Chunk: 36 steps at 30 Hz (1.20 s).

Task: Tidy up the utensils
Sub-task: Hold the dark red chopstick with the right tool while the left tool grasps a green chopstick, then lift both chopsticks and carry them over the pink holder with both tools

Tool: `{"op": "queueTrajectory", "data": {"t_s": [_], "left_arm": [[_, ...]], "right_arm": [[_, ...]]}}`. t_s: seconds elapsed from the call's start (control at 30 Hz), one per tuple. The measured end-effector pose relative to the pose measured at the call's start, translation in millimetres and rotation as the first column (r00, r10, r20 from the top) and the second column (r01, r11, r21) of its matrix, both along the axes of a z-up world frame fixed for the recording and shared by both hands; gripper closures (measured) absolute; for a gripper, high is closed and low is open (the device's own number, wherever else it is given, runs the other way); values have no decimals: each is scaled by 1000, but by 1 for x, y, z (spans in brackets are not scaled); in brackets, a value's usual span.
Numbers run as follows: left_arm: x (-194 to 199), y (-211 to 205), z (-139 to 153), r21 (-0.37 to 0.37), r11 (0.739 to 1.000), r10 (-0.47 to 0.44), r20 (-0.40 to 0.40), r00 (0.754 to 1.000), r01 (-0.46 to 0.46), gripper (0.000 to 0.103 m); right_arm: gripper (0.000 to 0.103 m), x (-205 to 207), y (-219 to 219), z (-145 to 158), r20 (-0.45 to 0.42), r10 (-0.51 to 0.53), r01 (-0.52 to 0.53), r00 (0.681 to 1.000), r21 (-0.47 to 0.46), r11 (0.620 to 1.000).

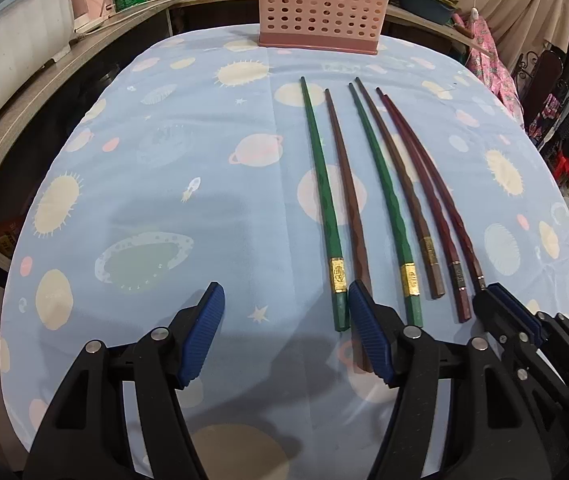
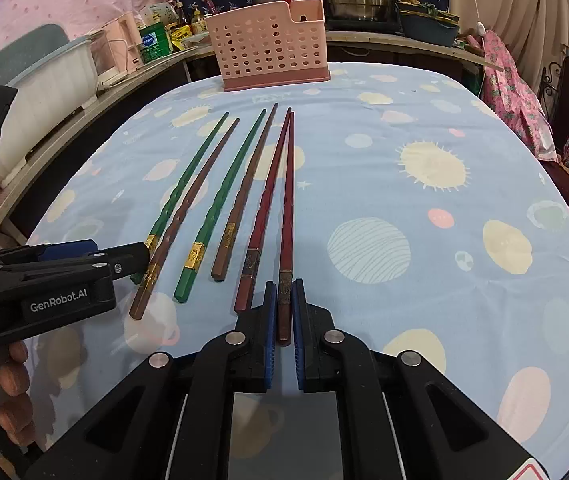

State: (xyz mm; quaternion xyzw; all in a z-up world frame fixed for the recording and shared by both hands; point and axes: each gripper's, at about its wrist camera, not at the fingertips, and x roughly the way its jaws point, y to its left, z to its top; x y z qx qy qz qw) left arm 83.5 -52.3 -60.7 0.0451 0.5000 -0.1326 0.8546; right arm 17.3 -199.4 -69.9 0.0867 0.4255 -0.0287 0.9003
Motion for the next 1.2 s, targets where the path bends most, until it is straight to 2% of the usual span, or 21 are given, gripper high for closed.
{"op": "queueTrajectory", "data": {"t_s": [0.37, 0.47, 0.73, 0.8, 1.2], "left_arm": [[9, -2, -4, 34, 999, 24, 32, 999, -25, 44], [8, -3, -4, 37, 999, 18, 40, 999, -19, 52], [8, -6, -1, 31, 999, -8, 38, 999, 7, 87], [8, -6, -1, 32, 999, -11, 34, 999, 10, 93], [8, 10, 10, -2, 1000, 17, 10, 1000, -17, 96]], "right_arm": [[96, 0, 0, 0, 2, -1, 1, 1000, -3, 1000], [96, 0, 0, 0, 1, 0, 0, 1000, -3, 1000], [96, 0, 1, 0, 2, 0, 0, 1000, -3, 1000], [96, 0, 0, 0, 2, 0, 0, 1000, -3, 1000], [96, 0, -3, 7, -14, -4, 4, 1000, 28, 1000]]}}
